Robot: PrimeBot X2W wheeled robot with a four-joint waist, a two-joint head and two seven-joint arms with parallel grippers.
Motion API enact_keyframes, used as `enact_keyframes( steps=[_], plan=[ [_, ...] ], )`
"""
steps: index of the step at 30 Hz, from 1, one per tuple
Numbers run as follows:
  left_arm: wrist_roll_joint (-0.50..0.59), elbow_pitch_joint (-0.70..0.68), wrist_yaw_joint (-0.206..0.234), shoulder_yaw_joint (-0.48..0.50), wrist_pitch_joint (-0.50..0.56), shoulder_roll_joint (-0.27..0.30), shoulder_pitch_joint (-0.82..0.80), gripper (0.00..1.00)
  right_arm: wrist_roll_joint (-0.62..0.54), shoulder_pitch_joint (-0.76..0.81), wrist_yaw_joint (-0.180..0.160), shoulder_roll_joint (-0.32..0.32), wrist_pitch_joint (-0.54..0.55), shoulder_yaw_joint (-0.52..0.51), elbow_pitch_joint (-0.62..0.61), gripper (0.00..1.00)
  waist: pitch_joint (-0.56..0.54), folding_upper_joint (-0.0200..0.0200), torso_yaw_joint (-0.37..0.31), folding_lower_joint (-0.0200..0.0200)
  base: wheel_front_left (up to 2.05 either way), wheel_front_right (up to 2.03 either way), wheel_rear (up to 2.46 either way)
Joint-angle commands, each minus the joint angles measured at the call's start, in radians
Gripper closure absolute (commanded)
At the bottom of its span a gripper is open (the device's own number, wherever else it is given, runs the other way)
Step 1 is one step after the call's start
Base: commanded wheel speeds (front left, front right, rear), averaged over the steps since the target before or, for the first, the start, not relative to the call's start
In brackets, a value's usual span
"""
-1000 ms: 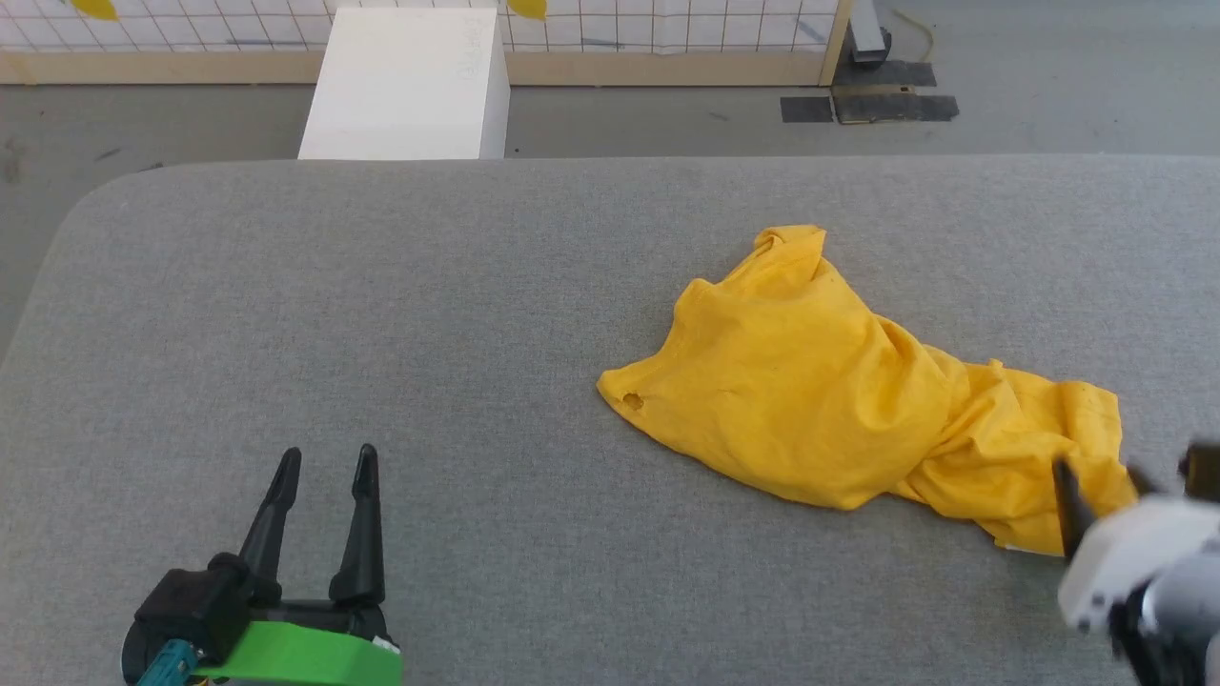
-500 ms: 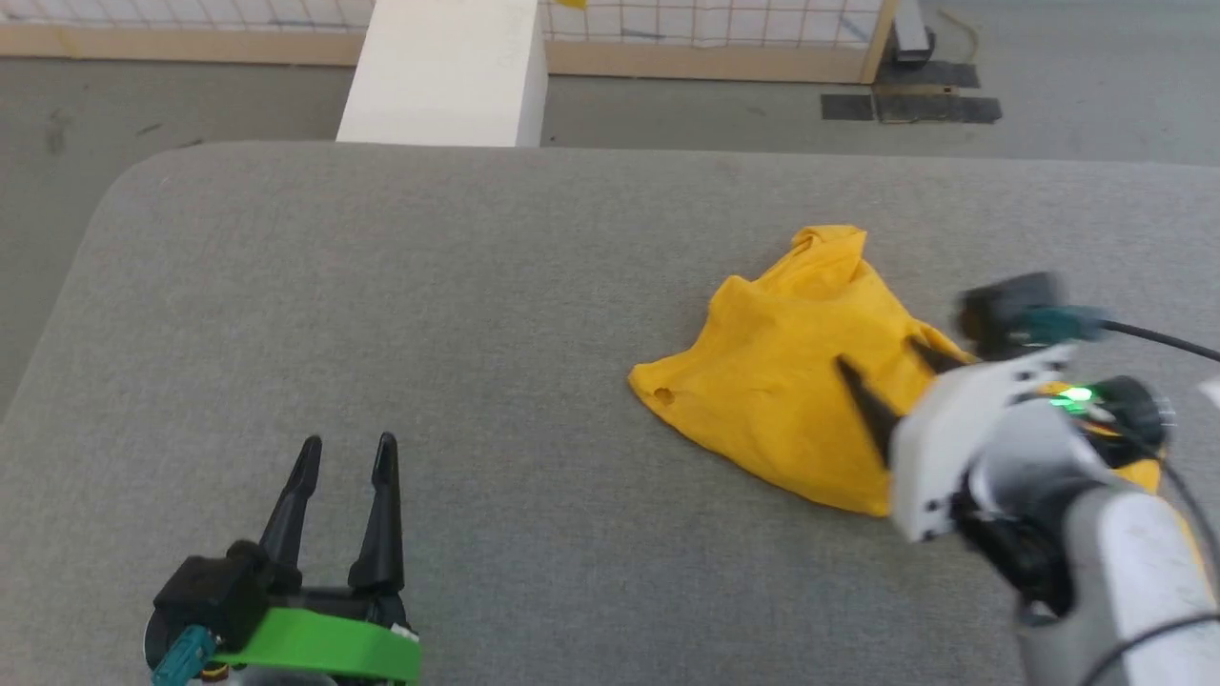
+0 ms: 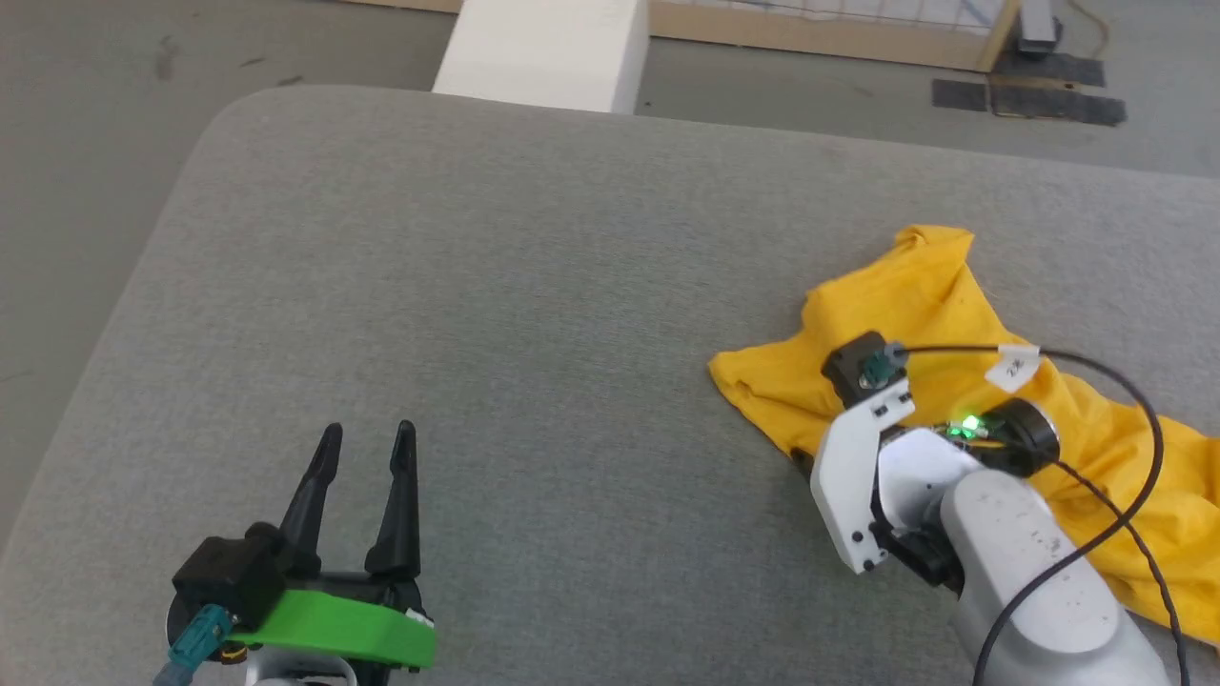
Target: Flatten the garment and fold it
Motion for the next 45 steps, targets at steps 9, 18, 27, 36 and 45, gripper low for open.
enact_keyframes(
  steps=[9,18,27,36,45],
  plan=[
    [0.017,0.008,-0.007,0.012,-0.005,-0.006,0.017,0.00,0.051,-0.064,-0.002,0.025,-0.159,0.033,0.157,1.00,-0.063,0.0000,0.026,0.0000,0.00,0.00,0.00],
    [0.028,0.003,-0.007,0.016,-0.005,-0.019,0.033,0.00,0.263,-0.154,-0.002,0.096,-0.227,0.285,0.046,1.00,-0.082,0.0000,0.005,0.0000,0.00,0.00,0.00],
    [0.023,0.019,-0.007,0.042,-0.005,-0.021,0.025,0.00,0.486,-0.109,-0.002,0.099,-0.264,0.540,0.084,1.00,-0.059,0.0000,0.050,0.0000,0.00,0.00,0.00],
    [0.026,0.029,-0.007,0.044,-0.005,-0.024,0.028,0.00,0.496,-0.141,-0.002,0.099,-0.380,0.507,0.225,0.00,-0.072,0.0000,0.051,0.0000,0.00,0.00,0.00],
    [0.040,-0.004,-0.007,0.060,-0.005,-0.021,0.033,0.00,0.384,-0.176,-0.002,0.095,-0.538,0.229,0.171,0.00,-0.093,0.0000,-0.020,0.0000,0.00,0.00,0.00]
  ],
)
